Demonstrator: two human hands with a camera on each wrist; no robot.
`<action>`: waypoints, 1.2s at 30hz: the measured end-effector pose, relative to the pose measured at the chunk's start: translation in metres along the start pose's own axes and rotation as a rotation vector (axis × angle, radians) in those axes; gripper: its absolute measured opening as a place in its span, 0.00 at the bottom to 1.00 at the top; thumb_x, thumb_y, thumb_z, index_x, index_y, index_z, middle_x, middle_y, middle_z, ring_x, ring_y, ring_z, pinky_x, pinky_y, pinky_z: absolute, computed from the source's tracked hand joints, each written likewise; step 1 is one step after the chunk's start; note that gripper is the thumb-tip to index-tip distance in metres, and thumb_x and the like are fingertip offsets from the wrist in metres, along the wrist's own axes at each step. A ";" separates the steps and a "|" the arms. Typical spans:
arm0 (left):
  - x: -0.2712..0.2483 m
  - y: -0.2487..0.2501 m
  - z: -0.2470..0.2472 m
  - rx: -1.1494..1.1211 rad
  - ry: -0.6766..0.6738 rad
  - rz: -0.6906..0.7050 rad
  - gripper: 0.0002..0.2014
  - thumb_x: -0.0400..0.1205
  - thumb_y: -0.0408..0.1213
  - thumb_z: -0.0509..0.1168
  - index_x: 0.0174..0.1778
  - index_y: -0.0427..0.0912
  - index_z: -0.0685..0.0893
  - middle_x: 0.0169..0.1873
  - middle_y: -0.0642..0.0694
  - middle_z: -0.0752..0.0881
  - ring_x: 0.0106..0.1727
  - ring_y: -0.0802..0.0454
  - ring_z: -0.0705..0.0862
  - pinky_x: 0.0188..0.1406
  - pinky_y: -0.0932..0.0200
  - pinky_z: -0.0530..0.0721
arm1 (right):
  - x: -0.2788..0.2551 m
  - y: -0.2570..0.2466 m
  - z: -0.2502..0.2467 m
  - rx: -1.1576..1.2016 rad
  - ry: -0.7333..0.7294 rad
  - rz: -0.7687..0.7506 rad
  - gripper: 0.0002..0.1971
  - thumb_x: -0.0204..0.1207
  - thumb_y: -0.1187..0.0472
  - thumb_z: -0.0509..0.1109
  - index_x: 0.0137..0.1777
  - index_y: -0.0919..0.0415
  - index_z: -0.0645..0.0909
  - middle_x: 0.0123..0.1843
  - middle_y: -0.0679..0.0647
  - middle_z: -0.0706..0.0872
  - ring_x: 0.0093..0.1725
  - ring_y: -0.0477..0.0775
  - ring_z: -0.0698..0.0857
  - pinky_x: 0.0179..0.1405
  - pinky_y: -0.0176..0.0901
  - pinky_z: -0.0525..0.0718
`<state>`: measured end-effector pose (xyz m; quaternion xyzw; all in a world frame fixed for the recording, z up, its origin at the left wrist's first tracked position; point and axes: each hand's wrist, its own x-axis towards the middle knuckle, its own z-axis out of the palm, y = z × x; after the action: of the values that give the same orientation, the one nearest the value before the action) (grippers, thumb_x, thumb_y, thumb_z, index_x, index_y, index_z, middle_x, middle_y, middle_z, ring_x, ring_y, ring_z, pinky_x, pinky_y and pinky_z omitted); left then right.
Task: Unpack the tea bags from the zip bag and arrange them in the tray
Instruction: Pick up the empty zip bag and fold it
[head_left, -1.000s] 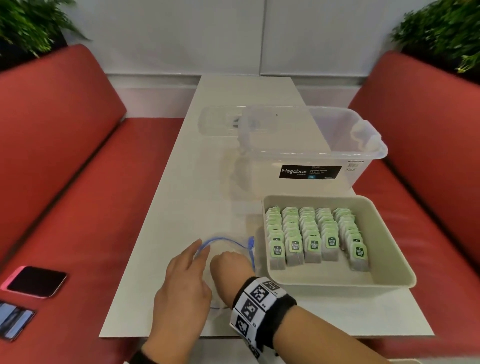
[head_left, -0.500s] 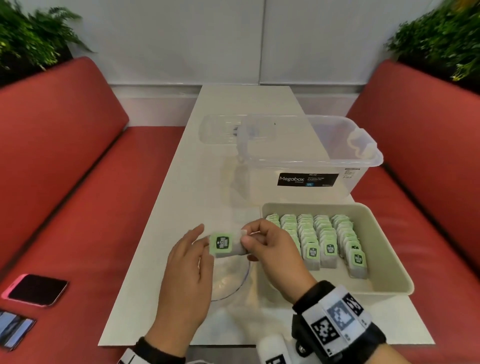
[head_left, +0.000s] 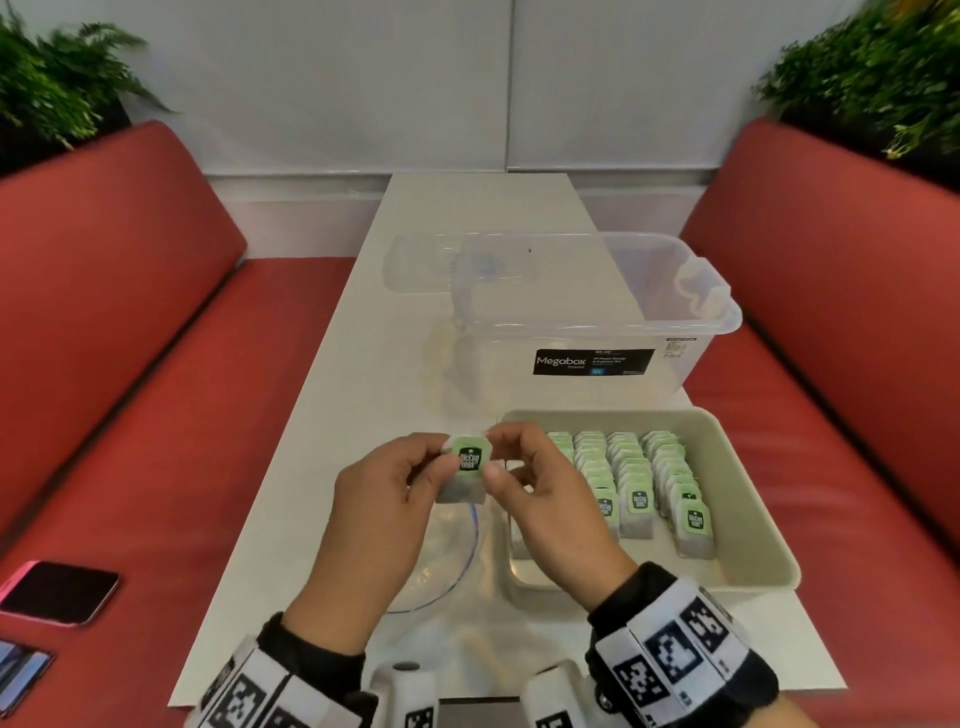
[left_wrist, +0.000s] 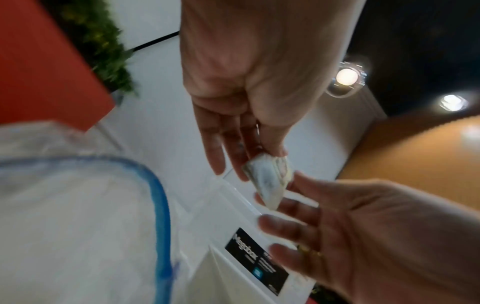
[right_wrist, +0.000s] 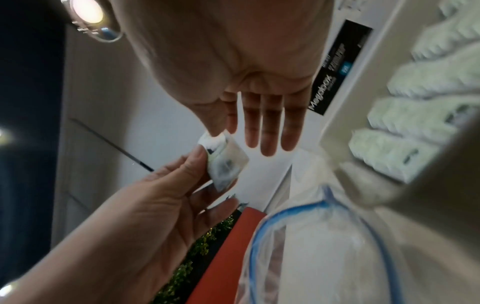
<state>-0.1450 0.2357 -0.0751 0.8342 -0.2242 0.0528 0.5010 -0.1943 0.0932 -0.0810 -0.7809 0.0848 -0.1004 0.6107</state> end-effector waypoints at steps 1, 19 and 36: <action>0.004 0.002 0.000 0.069 -0.041 0.029 0.08 0.79 0.38 0.67 0.45 0.58 0.87 0.36 0.65 0.86 0.44 0.69 0.82 0.42 0.79 0.75 | 0.001 -0.002 -0.004 -0.038 0.016 -0.037 0.10 0.77 0.61 0.70 0.52 0.44 0.78 0.44 0.41 0.82 0.39 0.38 0.79 0.43 0.33 0.78; 0.023 0.030 0.043 -0.179 -0.135 -0.143 0.05 0.75 0.37 0.71 0.42 0.53 0.85 0.51 0.63 0.86 0.55 0.66 0.83 0.59 0.54 0.81 | 0.021 -0.004 -0.063 0.125 -0.003 0.011 0.04 0.72 0.71 0.74 0.39 0.64 0.83 0.30 0.48 0.83 0.32 0.41 0.80 0.37 0.32 0.81; 0.023 0.033 0.100 -0.096 -0.275 -0.111 0.15 0.76 0.38 0.72 0.55 0.59 0.80 0.40 0.61 0.88 0.44 0.70 0.85 0.46 0.68 0.82 | 0.045 -0.019 -0.137 -0.889 -0.279 -0.117 0.04 0.67 0.53 0.78 0.40 0.48 0.87 0.32 0.43 0.85 0.34 0.41 0.81 0.36 0.36 0.76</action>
<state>-0.1525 0.1294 -0.0907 0.8197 -0.2464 -0.1006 0.5072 -0.1864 -0.0422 -0.0282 -0.9762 -0.0077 0.0175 0.2159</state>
